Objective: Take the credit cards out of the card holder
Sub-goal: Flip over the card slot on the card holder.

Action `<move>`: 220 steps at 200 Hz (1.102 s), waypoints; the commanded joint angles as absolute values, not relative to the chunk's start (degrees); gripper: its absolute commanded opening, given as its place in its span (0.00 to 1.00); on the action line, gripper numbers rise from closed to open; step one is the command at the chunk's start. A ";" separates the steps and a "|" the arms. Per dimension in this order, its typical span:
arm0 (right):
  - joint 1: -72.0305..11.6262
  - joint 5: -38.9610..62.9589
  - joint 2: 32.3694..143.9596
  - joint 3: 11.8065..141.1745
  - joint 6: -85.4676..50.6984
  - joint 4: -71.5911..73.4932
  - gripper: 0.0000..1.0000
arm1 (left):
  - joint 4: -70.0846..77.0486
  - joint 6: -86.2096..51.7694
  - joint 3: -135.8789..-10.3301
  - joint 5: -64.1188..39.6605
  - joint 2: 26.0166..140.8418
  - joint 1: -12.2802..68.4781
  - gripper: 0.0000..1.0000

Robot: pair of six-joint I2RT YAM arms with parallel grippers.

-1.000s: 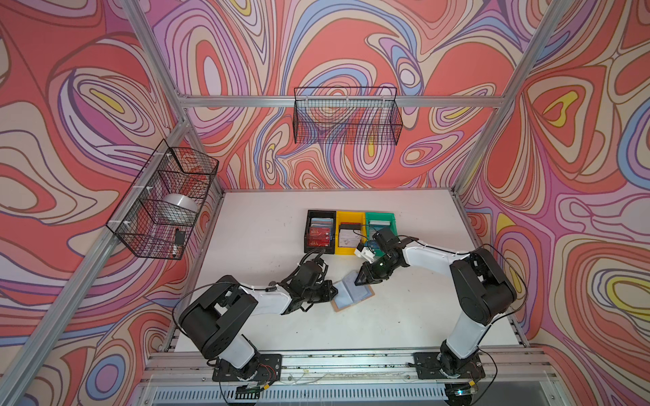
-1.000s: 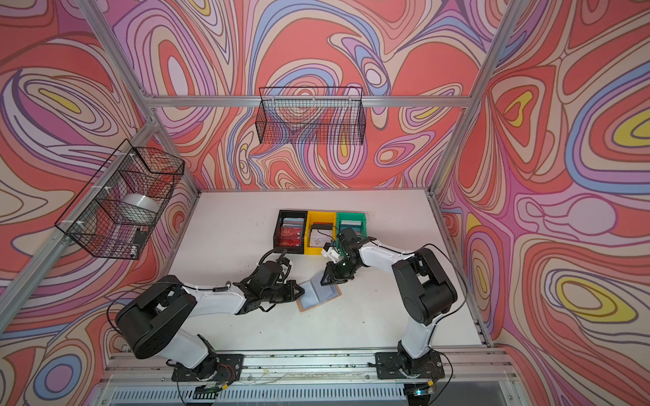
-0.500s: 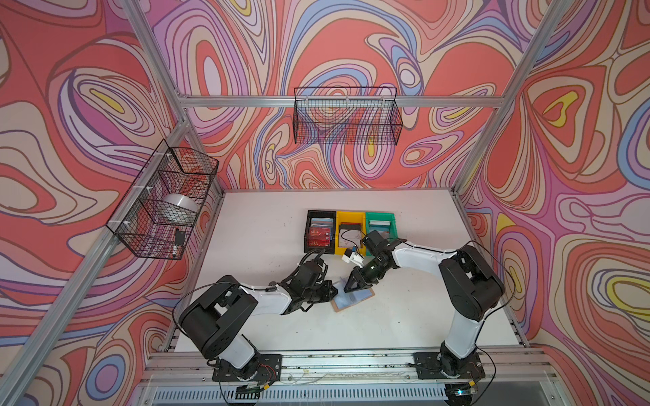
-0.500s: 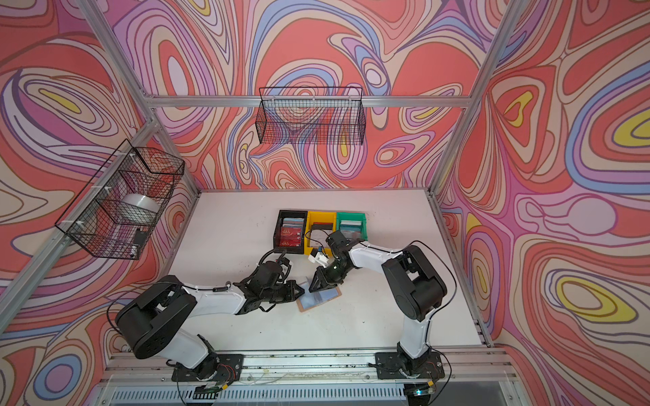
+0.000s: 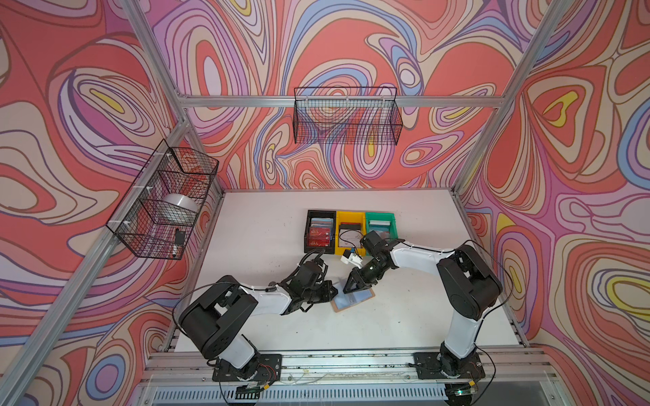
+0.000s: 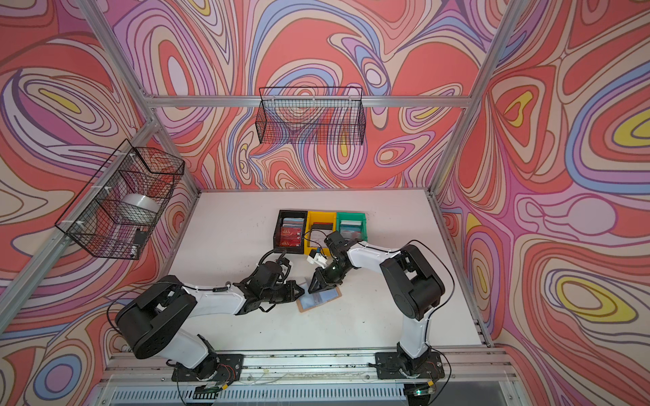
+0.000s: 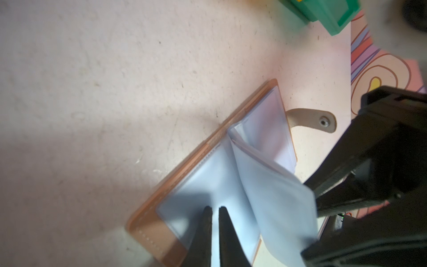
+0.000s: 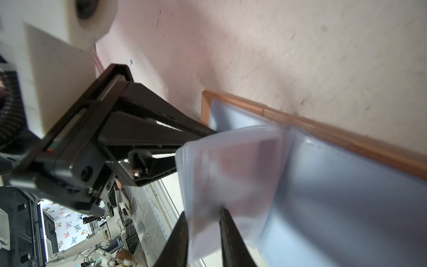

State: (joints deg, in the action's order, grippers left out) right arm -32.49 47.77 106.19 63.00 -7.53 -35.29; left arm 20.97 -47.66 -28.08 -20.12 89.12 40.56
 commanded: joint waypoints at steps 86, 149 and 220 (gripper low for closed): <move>-32.70 46.96 102.49 62.67 -5.99 -37.87 0.31 | 19.59 -47.31 -25.86 -20.21 89.09 39.20 0.12; -32.72 47.68 103.75 61.91 -6.67 -36.51 0.32 | 18.42 -46.60 -26.21 -20.48 88.14 38.67 0.13; -32.70 40.80 103.93 63.02 -7.18 -38.75 0.32 | 16.99 -45.95 -26.33 -21.27 83.38 38.28 0.13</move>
State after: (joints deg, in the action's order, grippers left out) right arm -32.49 43.99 103.42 62.63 -6.94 -37.65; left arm 19.42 -46.89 -26.76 -20.99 86.59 38.57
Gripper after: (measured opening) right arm 0.322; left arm 0.124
